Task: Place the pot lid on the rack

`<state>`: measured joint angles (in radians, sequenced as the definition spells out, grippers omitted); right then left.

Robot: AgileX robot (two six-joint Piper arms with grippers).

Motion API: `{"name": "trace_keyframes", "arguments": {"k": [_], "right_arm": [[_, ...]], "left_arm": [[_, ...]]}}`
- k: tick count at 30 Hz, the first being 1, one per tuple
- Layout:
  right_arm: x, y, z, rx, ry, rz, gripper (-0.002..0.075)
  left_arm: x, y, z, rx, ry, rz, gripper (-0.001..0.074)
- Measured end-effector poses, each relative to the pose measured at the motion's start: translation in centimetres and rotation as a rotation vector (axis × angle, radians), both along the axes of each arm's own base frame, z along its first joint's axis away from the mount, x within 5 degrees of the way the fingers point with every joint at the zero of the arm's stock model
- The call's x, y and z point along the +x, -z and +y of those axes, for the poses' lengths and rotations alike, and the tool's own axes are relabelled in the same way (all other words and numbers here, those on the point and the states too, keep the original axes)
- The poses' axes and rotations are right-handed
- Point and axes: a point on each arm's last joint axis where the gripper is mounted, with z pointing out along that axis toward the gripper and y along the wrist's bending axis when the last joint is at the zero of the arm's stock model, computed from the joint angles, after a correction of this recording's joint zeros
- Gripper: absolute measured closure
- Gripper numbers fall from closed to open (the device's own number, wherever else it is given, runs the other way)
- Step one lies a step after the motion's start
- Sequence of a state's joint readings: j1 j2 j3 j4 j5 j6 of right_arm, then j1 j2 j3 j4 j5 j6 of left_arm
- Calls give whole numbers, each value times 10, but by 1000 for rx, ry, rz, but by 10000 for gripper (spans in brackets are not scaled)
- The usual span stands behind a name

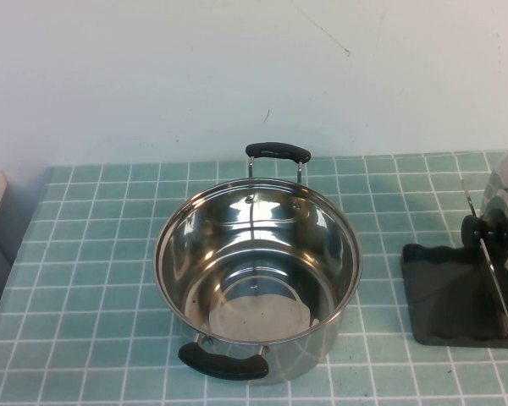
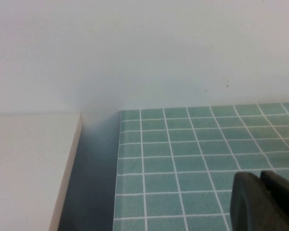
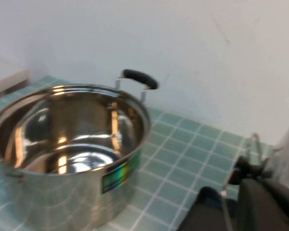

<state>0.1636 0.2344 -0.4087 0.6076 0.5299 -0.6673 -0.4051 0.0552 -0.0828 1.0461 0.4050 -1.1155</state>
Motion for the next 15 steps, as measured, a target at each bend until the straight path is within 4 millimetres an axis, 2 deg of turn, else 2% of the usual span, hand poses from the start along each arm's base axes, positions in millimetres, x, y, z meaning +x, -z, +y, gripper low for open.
{"name": "trace_keyframes", "arguments": {"k": [7, 10, 15], "right_arm": [[22, 31, -21, 18, 272, -197, 727], [19, 49, -30, -15, 366, -320, 727], [12, 83, -37, -48, 472, -322, 727]], "left_arm": [[0, 3, 0, 4, 0, 9, 737], [0, 3, 0, 4, 0, 9, 737], [0, 4, 0, 5, 0, 11, 737]]}}
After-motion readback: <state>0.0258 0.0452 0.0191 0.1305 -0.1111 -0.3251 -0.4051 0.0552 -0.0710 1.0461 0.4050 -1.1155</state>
